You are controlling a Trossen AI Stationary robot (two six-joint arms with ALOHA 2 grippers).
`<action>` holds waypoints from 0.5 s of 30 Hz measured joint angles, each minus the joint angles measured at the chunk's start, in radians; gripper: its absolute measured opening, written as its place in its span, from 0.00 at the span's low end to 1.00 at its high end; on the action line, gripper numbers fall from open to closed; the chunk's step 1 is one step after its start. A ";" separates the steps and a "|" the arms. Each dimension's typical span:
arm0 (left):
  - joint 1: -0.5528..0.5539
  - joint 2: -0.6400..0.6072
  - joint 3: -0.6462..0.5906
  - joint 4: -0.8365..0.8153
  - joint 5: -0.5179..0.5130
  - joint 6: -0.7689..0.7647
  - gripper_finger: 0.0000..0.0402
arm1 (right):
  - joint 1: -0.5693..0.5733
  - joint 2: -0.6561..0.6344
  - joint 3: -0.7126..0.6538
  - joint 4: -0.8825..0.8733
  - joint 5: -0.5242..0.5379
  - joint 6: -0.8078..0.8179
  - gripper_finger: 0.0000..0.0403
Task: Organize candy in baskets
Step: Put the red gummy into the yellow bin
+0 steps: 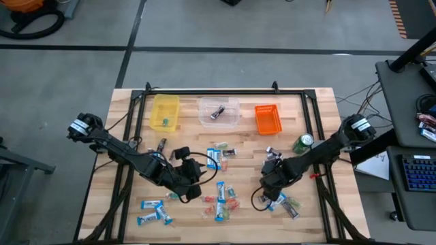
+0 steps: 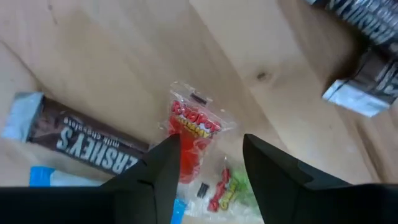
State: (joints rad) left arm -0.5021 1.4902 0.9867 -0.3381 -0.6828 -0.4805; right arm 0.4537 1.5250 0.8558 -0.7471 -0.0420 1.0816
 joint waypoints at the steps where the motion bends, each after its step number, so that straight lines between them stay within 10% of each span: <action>1: 0.000 0.000 0.000 0.000 -0.005 0.000 0.23 | -0.002 0.001 0.000 0.002 0.012 0.000 0.38; 15: 0.000 -0.001 0.000 0.028 -0.015 0.018 0.23 | -0.041 -0.063 0.000 0.031 0.043 -0.078 0.03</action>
State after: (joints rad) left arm -0.5022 1.4894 0.9871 -0.3101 -0.6983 -0.4620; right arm 0.4125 1.4617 0.8562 -0.7160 0.0005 1.0033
